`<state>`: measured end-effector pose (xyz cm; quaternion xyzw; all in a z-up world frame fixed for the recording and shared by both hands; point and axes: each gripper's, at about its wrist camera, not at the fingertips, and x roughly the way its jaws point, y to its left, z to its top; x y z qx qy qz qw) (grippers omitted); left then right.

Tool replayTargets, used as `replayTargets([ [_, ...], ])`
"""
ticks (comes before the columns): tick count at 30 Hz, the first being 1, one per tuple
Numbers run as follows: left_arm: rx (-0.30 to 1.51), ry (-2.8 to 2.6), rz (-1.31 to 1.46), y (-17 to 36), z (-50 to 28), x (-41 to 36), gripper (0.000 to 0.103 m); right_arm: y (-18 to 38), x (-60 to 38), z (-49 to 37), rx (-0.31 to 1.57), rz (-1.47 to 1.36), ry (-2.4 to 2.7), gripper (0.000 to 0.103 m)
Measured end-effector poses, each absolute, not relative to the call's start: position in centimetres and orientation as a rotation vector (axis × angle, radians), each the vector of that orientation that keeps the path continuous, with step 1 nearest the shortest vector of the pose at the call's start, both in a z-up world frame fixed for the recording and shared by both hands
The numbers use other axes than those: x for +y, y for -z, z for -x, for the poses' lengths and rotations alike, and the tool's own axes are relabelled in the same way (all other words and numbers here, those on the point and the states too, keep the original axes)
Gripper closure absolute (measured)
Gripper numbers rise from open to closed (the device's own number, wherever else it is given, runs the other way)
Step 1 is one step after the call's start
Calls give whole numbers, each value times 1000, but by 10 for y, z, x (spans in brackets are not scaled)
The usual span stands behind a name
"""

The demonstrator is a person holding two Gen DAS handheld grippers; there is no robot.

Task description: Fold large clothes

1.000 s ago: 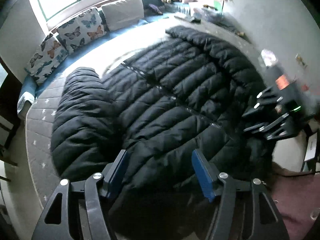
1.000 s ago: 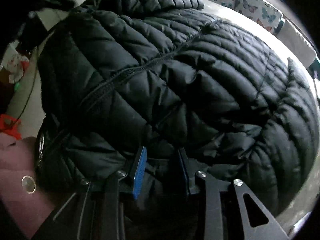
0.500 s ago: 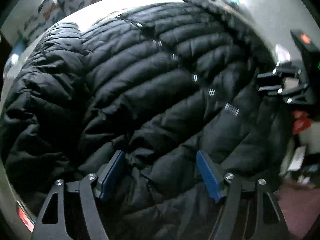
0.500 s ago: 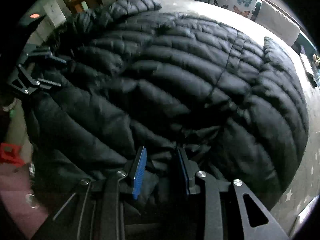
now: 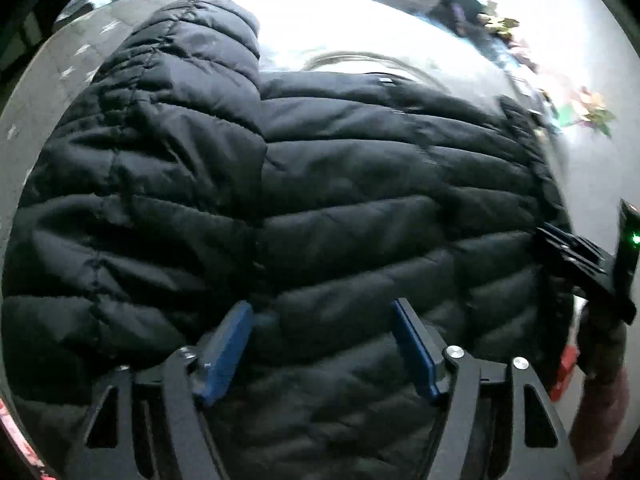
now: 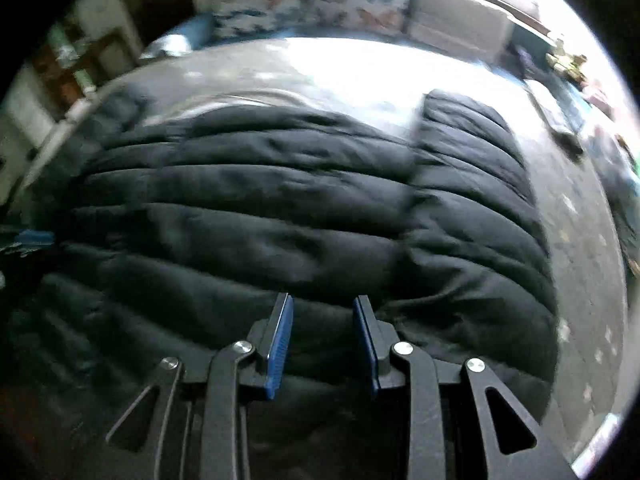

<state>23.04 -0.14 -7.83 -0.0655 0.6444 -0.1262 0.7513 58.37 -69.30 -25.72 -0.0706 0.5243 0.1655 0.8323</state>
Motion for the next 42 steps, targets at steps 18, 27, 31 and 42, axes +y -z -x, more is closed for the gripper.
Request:
replayTargets([
  [18,1327,78,372,83,-220,132,46,255,-808,-554,1117,0,-236,69],
  [27,1344,227,363,87,-205,83,39,265,-778,-571,1174,-125,-478,66],
  [31,1354,217,355,112,-212,77,38,275,-763,-569,1191,-111,-530,64],
  [42,1330,189,373,114,-214,71,35,275,-731,-563,1177,-26,-613,50],
])
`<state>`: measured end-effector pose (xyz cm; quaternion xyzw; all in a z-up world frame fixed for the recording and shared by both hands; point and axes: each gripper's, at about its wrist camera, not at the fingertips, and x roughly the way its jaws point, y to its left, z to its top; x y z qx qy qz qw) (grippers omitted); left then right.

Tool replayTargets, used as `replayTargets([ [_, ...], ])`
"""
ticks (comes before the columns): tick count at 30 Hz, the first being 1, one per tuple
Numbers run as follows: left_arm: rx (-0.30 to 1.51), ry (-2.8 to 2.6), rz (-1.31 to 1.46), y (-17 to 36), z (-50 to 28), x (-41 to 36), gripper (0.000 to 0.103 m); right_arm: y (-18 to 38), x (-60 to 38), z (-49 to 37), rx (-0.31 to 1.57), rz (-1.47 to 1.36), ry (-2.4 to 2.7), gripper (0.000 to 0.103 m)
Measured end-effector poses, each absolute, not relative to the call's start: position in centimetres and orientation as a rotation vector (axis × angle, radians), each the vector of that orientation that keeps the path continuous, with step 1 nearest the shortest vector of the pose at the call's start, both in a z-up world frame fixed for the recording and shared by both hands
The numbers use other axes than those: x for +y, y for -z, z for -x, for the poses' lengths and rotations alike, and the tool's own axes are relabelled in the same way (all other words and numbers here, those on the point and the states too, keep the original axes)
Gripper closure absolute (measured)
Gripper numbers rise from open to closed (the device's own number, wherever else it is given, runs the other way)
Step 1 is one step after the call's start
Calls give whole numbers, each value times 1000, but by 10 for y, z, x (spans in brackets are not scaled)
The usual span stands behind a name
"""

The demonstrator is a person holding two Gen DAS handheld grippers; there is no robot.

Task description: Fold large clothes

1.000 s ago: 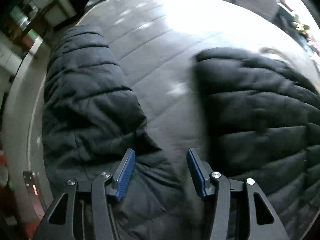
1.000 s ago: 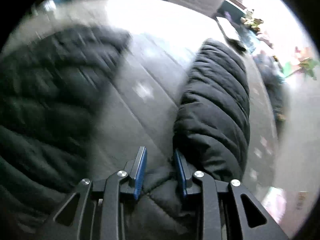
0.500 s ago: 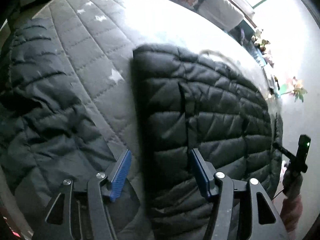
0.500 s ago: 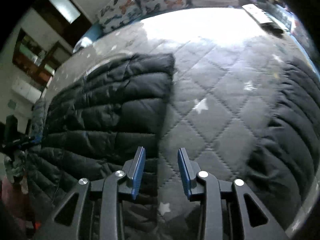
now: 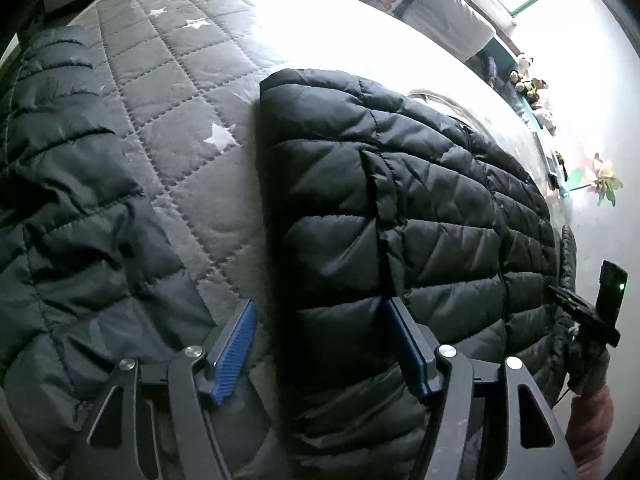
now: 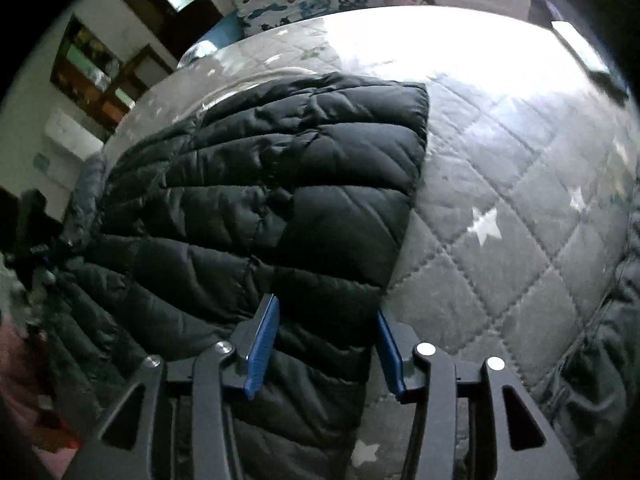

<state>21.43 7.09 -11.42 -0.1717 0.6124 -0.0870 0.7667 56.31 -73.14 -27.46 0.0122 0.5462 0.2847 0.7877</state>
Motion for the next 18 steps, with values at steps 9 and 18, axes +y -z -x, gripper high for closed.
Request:
replayTargets([
  [9,1298,209,381,115,-214,64,63,273,-737,-560,1168,-21,-612,52],
  [18,1145,171,346,73,-208,56,87,228,-719,-543,1042,56,-597,89],
])
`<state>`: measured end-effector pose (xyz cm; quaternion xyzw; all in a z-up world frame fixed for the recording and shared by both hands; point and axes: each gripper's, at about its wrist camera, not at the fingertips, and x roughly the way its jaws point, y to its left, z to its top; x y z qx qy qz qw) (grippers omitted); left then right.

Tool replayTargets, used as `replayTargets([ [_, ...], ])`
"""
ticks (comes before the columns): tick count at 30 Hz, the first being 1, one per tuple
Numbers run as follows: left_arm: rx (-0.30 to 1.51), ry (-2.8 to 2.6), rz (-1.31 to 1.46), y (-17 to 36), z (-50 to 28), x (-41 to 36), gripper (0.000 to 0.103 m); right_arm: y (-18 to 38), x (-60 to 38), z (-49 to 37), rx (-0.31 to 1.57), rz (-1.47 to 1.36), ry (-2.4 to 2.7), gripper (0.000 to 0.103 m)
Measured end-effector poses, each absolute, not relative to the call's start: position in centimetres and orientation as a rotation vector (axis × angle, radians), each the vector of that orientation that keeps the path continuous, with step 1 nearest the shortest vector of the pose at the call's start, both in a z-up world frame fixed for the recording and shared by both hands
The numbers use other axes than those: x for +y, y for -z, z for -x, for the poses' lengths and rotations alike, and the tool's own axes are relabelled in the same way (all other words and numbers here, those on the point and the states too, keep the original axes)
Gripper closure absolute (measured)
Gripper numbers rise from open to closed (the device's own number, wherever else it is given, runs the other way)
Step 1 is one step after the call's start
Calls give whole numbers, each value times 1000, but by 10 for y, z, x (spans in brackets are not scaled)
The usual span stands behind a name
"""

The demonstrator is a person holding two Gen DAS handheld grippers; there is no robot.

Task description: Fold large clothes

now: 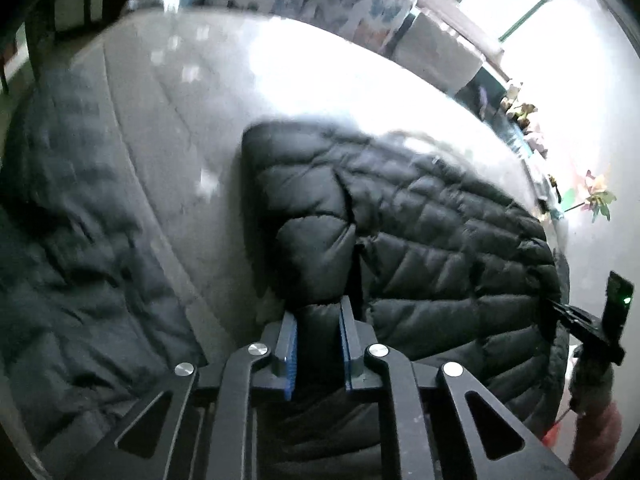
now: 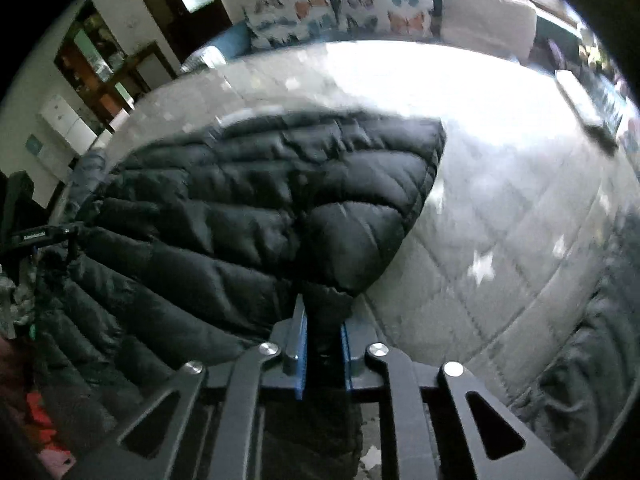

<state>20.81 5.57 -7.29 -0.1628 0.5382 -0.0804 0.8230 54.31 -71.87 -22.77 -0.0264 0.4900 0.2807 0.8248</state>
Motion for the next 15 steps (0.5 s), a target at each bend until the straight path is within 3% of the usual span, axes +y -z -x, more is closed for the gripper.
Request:
replayTargets([
  [9,920,154,291,-15,-257,27,88,138,-706,-566,782,30,-594,89],
  [12,872,105,187,-22,-288,16,87,136,-699,-592,752,29,-530,89],
  [15,954,45,144,9,-331,14,82,168,-691,-629,801,19,-470,89],
])
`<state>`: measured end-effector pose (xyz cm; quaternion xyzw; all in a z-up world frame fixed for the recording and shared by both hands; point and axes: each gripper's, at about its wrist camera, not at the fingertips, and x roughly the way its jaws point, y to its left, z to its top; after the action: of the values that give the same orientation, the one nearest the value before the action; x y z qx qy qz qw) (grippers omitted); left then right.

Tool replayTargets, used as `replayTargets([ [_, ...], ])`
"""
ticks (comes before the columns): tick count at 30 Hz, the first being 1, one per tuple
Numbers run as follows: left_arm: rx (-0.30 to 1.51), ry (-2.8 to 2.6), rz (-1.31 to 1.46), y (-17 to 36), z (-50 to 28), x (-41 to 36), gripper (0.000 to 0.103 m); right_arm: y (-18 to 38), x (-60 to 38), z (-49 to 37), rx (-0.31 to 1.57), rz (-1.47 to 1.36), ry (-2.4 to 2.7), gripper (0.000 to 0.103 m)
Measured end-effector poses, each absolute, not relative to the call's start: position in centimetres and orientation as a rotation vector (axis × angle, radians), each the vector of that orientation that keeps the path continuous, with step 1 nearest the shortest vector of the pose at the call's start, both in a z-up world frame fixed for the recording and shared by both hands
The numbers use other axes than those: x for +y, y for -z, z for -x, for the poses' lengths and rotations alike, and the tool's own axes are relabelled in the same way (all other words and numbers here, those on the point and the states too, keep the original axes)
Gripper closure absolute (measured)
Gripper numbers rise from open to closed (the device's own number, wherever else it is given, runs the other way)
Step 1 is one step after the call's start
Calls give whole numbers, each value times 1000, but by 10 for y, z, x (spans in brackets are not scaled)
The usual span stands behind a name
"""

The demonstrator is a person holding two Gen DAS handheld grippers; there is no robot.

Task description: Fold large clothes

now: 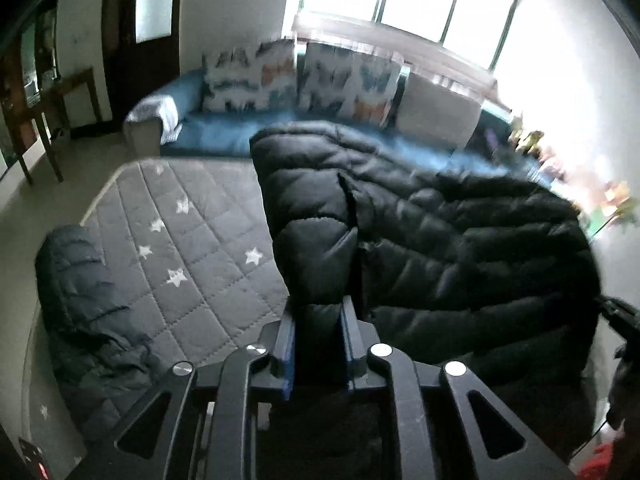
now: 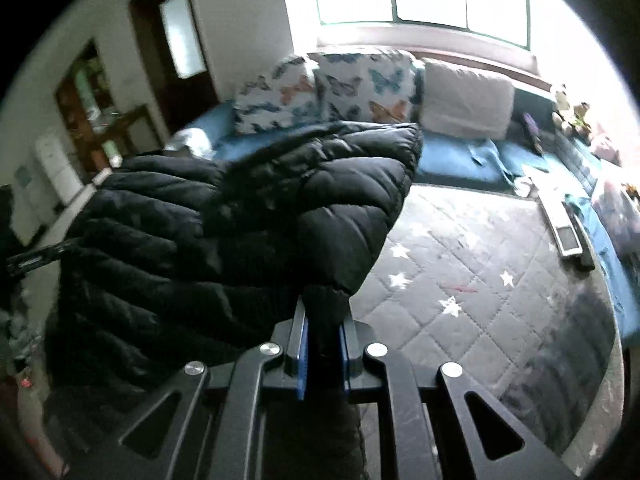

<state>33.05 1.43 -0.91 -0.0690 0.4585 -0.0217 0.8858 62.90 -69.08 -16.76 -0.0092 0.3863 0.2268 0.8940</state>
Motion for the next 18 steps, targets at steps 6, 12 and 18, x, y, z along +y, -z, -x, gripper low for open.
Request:
replayTargets([
  [6,1162,-25,202,104,-372,32,63,260,-665,-673,974,137,-360,76],
  [12,1151,0,254,99,-371,40,62,244,-679,-672,977,143,-347,72],
  [18,1039,14,152,49,-336,25,62,190,-684,-622,849,207,-321,69],
])
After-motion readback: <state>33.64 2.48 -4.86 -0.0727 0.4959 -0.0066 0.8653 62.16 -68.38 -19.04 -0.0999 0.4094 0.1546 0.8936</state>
